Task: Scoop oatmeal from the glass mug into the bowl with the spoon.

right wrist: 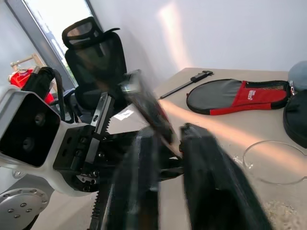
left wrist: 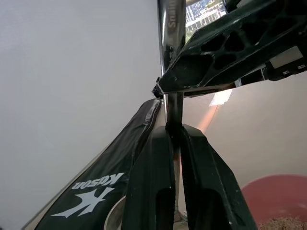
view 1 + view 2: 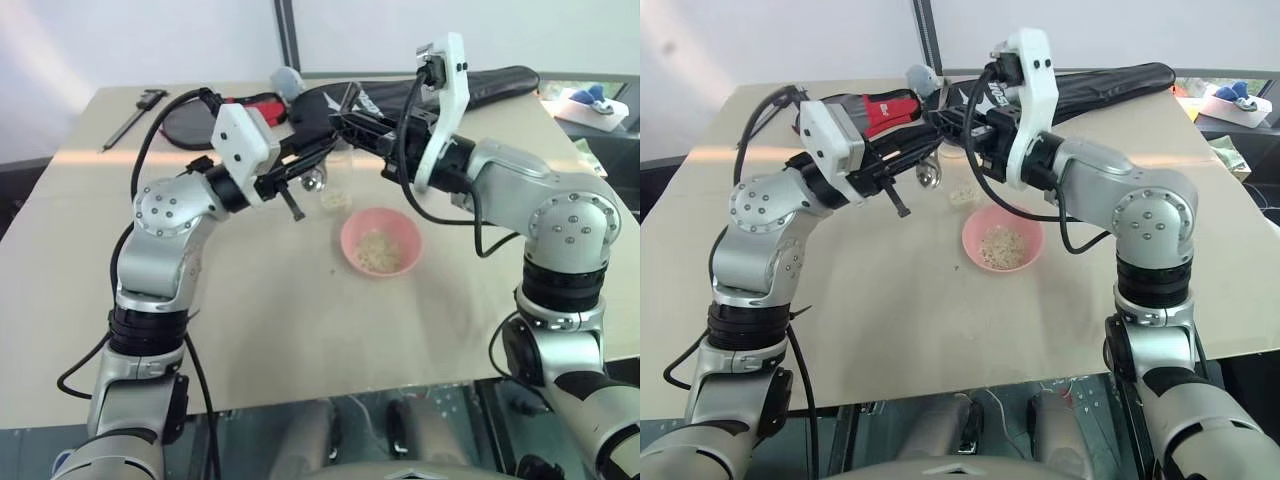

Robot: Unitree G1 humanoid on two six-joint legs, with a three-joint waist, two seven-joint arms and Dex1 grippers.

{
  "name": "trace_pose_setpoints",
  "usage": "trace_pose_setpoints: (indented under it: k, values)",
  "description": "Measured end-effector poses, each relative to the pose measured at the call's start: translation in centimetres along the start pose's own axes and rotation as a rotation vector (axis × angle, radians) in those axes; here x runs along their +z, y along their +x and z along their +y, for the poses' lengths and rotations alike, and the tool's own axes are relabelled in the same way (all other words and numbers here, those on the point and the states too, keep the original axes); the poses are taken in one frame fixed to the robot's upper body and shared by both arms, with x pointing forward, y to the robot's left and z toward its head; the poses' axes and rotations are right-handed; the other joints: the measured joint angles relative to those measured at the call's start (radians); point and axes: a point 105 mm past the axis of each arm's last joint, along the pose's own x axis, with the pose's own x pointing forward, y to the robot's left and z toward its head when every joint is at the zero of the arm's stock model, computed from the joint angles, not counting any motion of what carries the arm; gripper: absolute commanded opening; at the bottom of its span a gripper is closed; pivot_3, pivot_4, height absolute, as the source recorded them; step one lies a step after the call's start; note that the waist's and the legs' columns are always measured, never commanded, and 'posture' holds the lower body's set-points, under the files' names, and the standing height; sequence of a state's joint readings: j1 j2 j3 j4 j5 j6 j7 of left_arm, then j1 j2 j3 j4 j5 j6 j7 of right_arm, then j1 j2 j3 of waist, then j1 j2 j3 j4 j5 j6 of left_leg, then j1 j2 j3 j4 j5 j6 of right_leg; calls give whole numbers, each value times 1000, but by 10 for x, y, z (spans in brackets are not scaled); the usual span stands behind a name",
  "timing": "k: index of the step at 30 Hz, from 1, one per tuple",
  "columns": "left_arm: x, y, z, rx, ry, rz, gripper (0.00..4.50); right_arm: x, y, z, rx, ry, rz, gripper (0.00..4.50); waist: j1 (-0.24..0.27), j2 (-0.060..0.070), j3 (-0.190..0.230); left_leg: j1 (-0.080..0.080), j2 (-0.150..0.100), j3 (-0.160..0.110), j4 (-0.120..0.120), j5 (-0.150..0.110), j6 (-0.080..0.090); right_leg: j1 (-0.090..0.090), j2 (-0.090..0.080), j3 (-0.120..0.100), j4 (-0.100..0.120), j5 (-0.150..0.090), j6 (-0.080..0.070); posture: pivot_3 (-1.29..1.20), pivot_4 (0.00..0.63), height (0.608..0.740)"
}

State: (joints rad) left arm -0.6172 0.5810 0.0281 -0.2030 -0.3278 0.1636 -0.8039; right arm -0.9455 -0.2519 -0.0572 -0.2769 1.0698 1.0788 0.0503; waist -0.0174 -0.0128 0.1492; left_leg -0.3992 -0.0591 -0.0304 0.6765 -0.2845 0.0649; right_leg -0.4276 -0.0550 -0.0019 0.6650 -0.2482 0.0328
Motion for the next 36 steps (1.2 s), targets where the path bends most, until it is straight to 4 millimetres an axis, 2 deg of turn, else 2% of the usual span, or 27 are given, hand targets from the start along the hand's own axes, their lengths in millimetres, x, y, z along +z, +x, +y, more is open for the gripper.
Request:
trace_pose_setpoints:
  k: [19,20,22,25,26,27,29,32,34,36]
  values:
    - [-3,-3,-1,-2,8,11,0,-3,2,0,-3,-3,9,49,0,0,0,0,0,0,0,0,0,0,0,0,0,0,0,0,150,740]
    - [-3,-3,-1,-6,-19,8,621,-3,3,1,-2,-2,9,0,0,0,0,0,0,0,0,0,0,0,0,0,0,0,0,0,150,740]
    - [-3,-4,-5,-37,-84,-6,1097,-3,2,0,-5,0,6,0,-1,0,0,0,0,0,0,0,0,0,0,0,0,0,0,0,150,740]
    - [-2,-6,-9,-52,-166,-23,2539,-2,2,-2,-20,1,1,0,-1,0,0,0,0,0,0,0,0,0,0,0,0,0,0,0,150,740]
    - [-1,-8,-8,-42,-193,-30,2639,0,1,-3,-29,2,-3,0,-1,0,0,0,0,0,0,0,0,0,0,0,0,0,0,0,150,740]
    - [1,-12,-4,-19,-246,-46,3193,2,-2,-7,-42,7,-15,0,-1,0,0,0,0,0,0,0,0,0,0,0,0,0,0,0,150,740]
    - [6,-21,8,34,-338,-78,3193,5,-8,-14,-73,15,-31,0,-1,0,0,0,0,-1,0,0,0,0,0,0,0,0,0,0,150,740]
    - [10,-49,38,179,-461,-113,3193,9,-19,-21,-104,51,-67,0,-5,0,0,0,0,0,0,0,0,0,0,0,0,0,0,0,150,740]
    - [-5,-72,55,295,-498,-64,3193,11,-25,-24,-116,73,-81,0,-10,0,0,0,0,0,0,0,0,0,0,0,1,0,0,0,150,740]
    - [-32,-88,55,356,-513,35,3193,11,-31,-27,-128,94,-92,0,-12,1,0,1,0,0,0,0,0,1,0,0,1,0,0,0,150,740]
